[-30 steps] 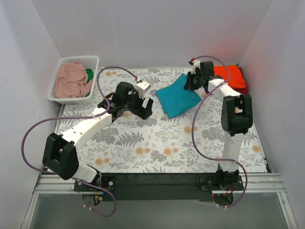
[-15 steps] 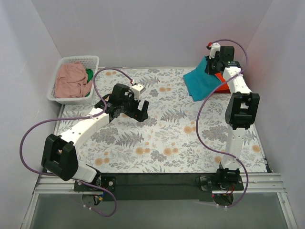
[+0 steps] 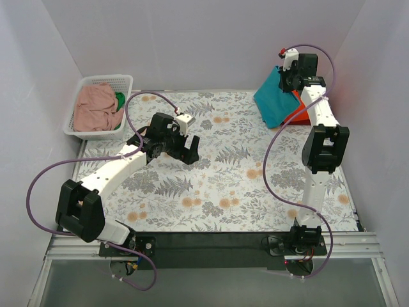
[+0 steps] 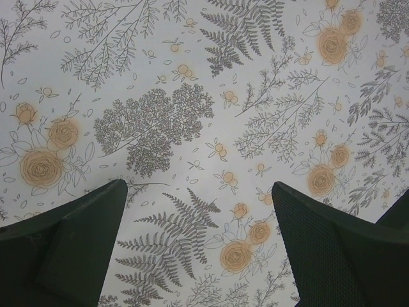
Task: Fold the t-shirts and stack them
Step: Neatly place the folded tshirt to the corner
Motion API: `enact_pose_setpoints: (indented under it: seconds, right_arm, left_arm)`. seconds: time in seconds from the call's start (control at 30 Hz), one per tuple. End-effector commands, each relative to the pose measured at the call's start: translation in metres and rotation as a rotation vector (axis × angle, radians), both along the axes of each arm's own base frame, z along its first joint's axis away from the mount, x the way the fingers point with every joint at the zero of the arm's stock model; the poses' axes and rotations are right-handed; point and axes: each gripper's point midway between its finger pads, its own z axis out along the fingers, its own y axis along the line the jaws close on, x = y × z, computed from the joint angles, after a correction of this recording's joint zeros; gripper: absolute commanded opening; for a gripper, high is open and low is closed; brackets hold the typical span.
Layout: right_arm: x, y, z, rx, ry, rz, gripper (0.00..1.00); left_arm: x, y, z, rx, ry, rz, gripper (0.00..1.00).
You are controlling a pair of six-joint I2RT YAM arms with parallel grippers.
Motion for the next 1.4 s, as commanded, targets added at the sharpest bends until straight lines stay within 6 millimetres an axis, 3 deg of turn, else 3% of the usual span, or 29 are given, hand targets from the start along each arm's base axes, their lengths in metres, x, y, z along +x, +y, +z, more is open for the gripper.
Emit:
enact_pose_setpoints:
  seconds: [0.0,0.67,0.9,1.37]
  right_arm:
    - [0.003,-0.016,0.072,-0.027,-0.154,-0.022,0.01]
    - [-0.018,-0.015,0.141,0.01,-0.266,0.012,0.01]
    - [-0.018,-0.025,0.139,0.002,-0.259,0.005,0.01]
    - [-0.01,-0.05,0.104,-0.044,-0.207,0.003,0.01]
  left_arm:
    - [-0.005,0.0,0.005,-0.02,0.004,-0.001,0.97]
    - [-0.004,-0.001,-0.005,-0.016,0.025,-0.005,0.98]
    - [-0.003,0.0,-0.008,-0.011,0.027,-0.002,0.98]
    - [-0.002,-0.003,-0.012,-0.01,0.047,-0.009,0.98]
